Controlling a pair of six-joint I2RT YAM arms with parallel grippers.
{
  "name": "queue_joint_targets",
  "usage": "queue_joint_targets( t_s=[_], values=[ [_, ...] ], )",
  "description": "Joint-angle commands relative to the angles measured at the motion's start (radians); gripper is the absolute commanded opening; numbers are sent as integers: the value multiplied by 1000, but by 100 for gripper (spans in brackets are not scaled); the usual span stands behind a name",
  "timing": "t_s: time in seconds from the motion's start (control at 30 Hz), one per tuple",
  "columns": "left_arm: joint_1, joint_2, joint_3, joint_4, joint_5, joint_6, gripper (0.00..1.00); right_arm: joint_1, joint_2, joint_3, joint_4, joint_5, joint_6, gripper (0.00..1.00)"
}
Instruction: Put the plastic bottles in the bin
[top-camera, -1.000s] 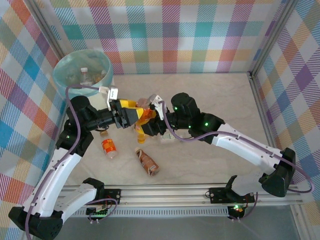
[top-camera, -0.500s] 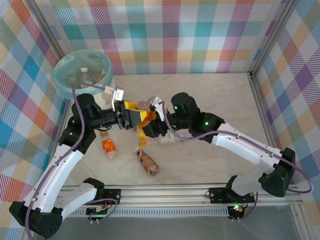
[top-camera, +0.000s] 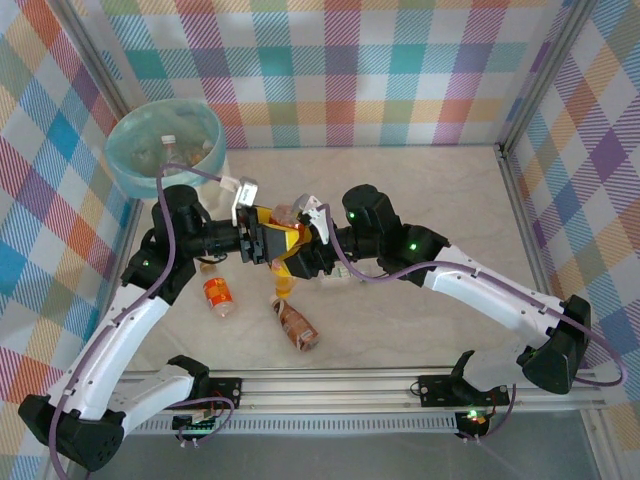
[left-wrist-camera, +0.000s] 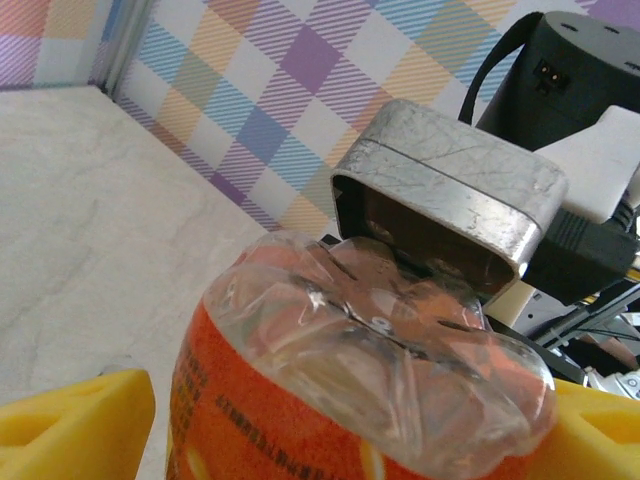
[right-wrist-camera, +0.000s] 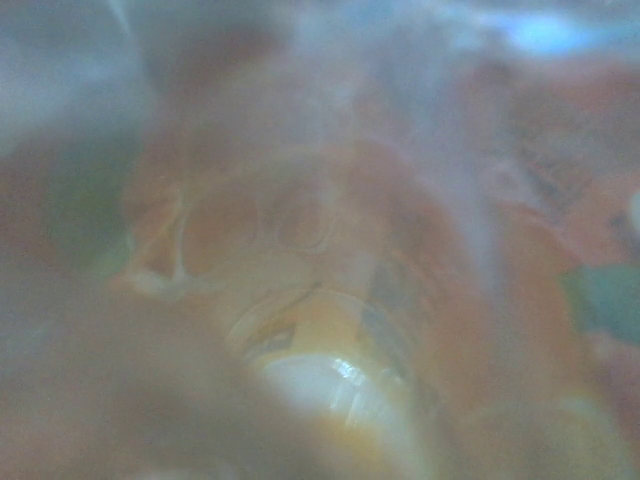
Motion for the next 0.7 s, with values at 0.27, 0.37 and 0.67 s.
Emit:
queue_joint_targets(
  t_s=[0.27,0.37,0.67],
  values=[
    [-15,20,58,-130,-81,76,79,7,-3,48,62,-74,-4,55],
    [-15,30,80,-164,-171,73,69,7,0,57,52,-50,-9,56],
    [-15,11,131,-172,-354,28,59,7,-17,38,54,19,-24,68]
  ],
)
